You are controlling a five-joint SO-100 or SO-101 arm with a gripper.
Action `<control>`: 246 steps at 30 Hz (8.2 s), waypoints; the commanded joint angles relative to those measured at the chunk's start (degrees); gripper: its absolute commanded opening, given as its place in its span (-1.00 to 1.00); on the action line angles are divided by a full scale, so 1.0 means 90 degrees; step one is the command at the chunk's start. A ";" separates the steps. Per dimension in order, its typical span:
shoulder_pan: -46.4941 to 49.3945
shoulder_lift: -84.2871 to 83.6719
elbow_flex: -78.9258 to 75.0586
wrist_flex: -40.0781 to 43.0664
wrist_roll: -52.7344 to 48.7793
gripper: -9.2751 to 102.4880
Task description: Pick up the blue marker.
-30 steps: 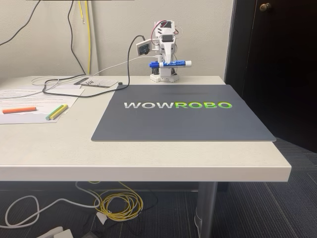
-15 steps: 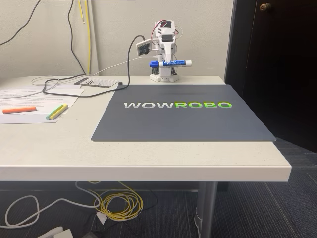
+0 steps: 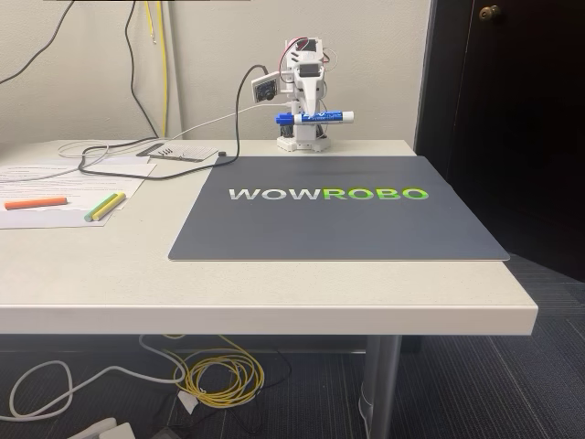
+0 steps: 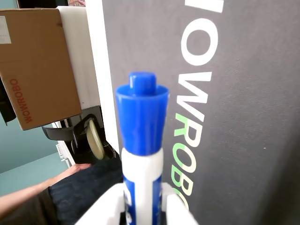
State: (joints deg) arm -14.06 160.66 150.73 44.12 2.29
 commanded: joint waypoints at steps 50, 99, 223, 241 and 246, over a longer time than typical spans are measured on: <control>-0.0039 -0.0928 -0.0293 -0.0449 0.0078 -0.66; -0.0625 -0.3682 -0.2803 0.1328 -0.6758 -0.43; 0.0010 -0.2832 -0.3965 0.1279 -0.0234 -0.83; 0.0264 -0.2070 -0.2861 0.0479 -0.0098 -0.83; 0.0273 -0.2070 -0.2852 0.0488 -0.0098 -0.74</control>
State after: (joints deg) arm -11.69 140.54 125.33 49.31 1.41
